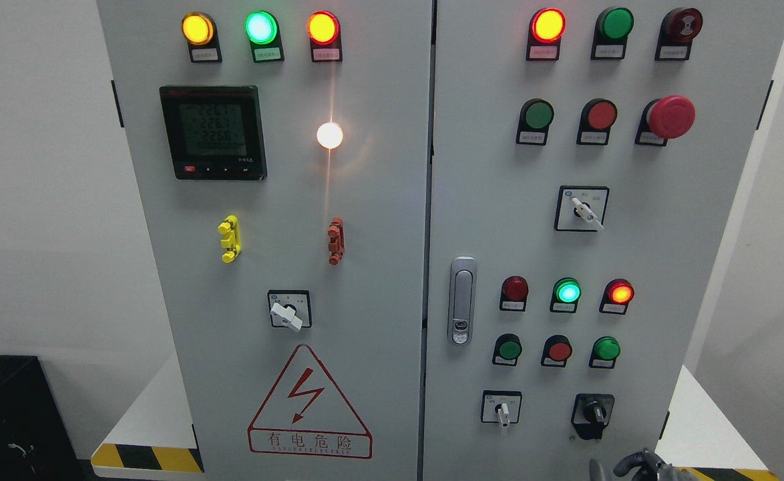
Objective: Flip black knob to close circuit
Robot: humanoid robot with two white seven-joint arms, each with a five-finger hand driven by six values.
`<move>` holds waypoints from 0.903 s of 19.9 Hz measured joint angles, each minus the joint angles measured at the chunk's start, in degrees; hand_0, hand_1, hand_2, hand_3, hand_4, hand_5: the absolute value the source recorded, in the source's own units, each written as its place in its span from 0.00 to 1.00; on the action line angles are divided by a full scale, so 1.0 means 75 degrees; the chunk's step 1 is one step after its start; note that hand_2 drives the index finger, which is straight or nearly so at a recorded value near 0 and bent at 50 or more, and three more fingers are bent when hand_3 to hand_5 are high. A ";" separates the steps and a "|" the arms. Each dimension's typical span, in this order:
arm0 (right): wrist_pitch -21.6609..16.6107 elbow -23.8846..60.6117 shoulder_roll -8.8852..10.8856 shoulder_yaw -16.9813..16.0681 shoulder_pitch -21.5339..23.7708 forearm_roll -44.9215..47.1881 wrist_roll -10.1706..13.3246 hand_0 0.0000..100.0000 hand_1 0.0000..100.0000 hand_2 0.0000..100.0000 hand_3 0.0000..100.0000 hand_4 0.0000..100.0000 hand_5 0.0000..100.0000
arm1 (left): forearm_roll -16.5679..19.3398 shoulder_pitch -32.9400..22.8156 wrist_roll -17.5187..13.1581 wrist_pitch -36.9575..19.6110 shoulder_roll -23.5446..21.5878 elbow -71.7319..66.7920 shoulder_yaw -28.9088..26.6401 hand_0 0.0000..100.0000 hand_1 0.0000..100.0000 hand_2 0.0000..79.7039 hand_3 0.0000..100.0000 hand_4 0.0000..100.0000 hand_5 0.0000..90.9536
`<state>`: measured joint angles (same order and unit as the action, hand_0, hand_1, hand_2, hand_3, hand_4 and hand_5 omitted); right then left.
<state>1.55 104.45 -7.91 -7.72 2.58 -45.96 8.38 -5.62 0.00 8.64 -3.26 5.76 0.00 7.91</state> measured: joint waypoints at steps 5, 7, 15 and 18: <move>-0.0752 0.0253 0.0000 0.0296 0.0413 0.1737 0.0022 0.00 0.00 0.22 0.43 0.43 0.30 | 0.0000 0.0000 0.0000 0.0000 0.0000 0.0000 0.0000 0.12 0.56 0.00 0.00 0.00 0.00; -0.1122 0.0323 0.0000 0.0409 0.0542 0.2305 0.0024 0.00 0.00 0.21 0.42 0.42 0.30 | 0.0000 0.0000 0.0000 0.0000 0.0000 0.0000 0.0000 0.12 0.56 0.00 0.00 0.00 0.00; -0.1565 0.0519 0.0001 0.0728 0.0953 0.4409 0.0018 0.00 0.00 0.12 0.33 0.31 0.20 | 0.0000 0.0000 0.0001 0.0000 0.0000 0.0000 0.0000 0.12 0.56 0.00 0.00 0.00 0.00; -0.1585 0.0563 0.0004 0.0803 0.1064 0.5112 -0.0067 0.00 0.00 0.11 0.30 0.28 0.18 | 0.0000 0.0000 0.0001 0.0000 0.0000 0.0000 0.0000 0.12 0.56 0.00 0.00 0.00 0.00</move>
<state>-10.33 108.68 -7.88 -1.70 10.56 -7.62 7.88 -5.62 0.00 8.65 -3.26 5.77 0.00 7.91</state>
